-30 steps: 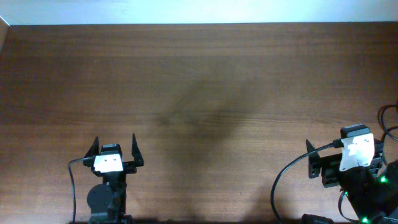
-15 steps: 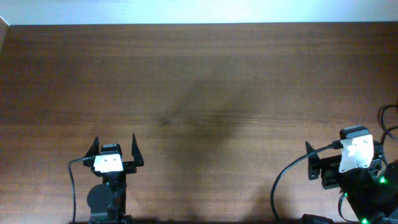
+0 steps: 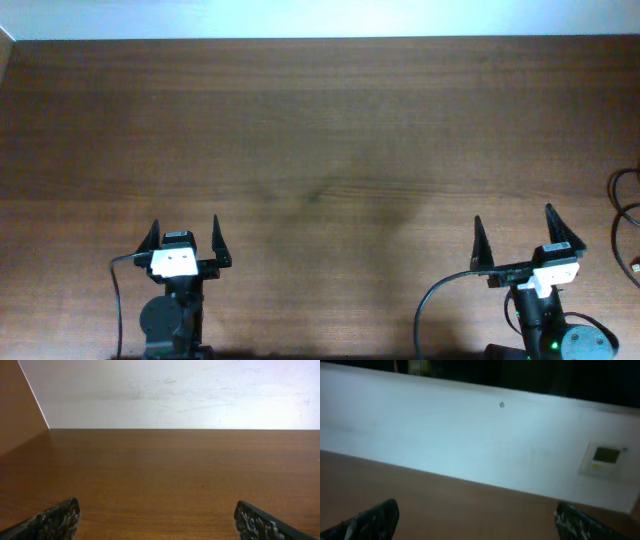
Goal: Untangle cables
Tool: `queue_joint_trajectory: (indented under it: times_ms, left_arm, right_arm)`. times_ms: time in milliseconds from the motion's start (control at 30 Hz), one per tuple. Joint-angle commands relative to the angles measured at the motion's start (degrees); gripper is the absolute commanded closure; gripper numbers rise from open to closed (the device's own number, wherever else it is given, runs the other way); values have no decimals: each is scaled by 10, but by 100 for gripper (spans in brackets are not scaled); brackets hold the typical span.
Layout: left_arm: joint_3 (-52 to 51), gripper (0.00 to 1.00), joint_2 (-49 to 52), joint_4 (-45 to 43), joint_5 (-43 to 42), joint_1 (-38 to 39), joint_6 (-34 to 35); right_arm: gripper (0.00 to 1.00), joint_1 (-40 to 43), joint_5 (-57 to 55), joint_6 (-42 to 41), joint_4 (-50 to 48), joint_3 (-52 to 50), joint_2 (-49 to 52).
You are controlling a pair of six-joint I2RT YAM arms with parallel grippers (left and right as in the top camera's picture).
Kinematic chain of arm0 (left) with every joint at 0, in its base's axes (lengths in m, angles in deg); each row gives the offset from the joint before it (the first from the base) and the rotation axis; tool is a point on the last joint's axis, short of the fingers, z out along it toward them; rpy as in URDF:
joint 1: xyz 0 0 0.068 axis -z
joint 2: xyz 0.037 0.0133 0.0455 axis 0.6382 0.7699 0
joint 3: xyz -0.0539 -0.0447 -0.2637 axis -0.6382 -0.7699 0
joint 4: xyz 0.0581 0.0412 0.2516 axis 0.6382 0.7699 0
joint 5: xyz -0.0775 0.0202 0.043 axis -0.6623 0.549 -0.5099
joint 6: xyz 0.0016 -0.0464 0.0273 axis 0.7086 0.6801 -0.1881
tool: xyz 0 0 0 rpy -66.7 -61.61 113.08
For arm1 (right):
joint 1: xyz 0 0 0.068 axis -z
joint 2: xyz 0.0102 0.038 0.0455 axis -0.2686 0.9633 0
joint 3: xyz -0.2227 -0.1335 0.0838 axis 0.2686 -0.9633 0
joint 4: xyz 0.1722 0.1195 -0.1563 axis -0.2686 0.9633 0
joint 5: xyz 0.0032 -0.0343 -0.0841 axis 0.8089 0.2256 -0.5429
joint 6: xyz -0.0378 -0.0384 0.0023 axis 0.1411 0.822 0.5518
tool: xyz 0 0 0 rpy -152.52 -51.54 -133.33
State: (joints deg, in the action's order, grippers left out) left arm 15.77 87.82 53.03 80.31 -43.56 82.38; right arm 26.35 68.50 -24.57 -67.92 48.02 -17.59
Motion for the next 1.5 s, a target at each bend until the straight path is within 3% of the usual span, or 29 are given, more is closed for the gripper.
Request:
queue_joint_trajectory:
  times_ms: [0,267,433,833,1467]
  left_arm:
    - [-1,1,-3,4,-6,-3,5]
    - [-1,1,-3,4,-6,-3,5]
    - [-1,1,-3,4,-6,-3,6]
    - [-1,1,-3,4,-6,-3,6]
    - [-1,1,-3,4,-6,-3,6]
  right_arm:
    - [1,-3,-12,-22,-80,-44,-7]
    - [1,-22,-75,-25,-205,-142,-7]
    - [1,-111,-232,-43,-169,-142,-7]
    - [1,-115,-228,-70,10,-142,-7]
    - [1,-115,-229,-67,16,-142,-7]
